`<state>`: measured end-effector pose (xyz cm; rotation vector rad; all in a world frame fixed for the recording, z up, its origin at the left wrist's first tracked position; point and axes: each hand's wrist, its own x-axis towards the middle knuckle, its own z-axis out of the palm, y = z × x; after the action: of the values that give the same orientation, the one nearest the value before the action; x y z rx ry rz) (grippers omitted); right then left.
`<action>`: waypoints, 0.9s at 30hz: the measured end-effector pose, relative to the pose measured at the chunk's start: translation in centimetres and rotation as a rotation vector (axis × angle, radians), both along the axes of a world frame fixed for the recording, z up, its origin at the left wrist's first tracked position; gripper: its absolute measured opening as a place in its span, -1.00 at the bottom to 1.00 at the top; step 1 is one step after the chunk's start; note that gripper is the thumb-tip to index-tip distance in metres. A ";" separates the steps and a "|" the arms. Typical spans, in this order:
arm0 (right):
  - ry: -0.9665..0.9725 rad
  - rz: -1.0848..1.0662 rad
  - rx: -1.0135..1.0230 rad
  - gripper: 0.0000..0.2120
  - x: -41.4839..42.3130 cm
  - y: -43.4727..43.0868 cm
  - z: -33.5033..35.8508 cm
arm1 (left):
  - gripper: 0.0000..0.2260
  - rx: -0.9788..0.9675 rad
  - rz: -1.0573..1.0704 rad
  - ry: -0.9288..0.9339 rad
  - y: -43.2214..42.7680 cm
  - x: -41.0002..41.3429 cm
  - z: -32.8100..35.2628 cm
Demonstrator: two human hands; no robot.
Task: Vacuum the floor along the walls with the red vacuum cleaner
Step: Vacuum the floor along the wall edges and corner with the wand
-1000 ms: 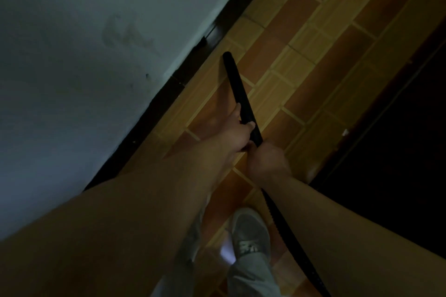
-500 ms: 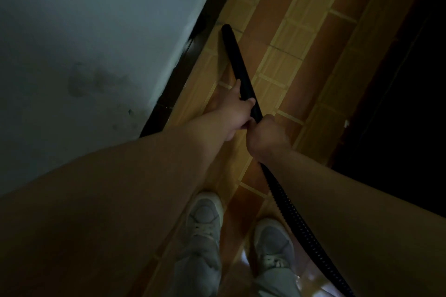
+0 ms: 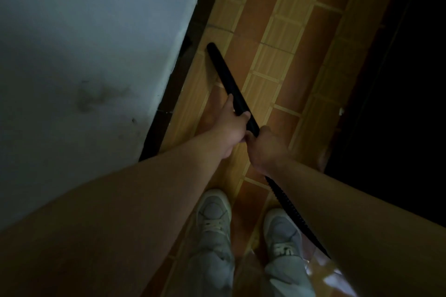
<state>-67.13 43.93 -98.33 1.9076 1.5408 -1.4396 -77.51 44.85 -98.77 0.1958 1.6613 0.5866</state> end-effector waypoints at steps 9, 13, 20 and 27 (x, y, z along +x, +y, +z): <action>-0.016 0.162 -0.073 -0.72 3.0 -6.2 3.0 | -0.35 -0.076 0.112 -0.030 -7.8 2.9 1.6; 0.000 0.167 -0.066 -0.65 3.6 -7.9 3.0 | -0.35 -0.097 0.132 -0.017 -9.6 3.5 1.7; -0.004 0.250 -0.132 -0.62 4.1 -9.4 3.9 | -0.35 -0.131 0.183 -0.003 -12.0 4.1 2.5; -0.016 0.134 -0.082 -0.70 5.8 -11.2 5.0 | -0.36 -0.137 0.212 0.005 -13.1 5.6 3.9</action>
<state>-61.37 32.76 -93.36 1.7307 1.5453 -1.4045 -71.95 31.73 -94.89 -0.0799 1.7326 0.6282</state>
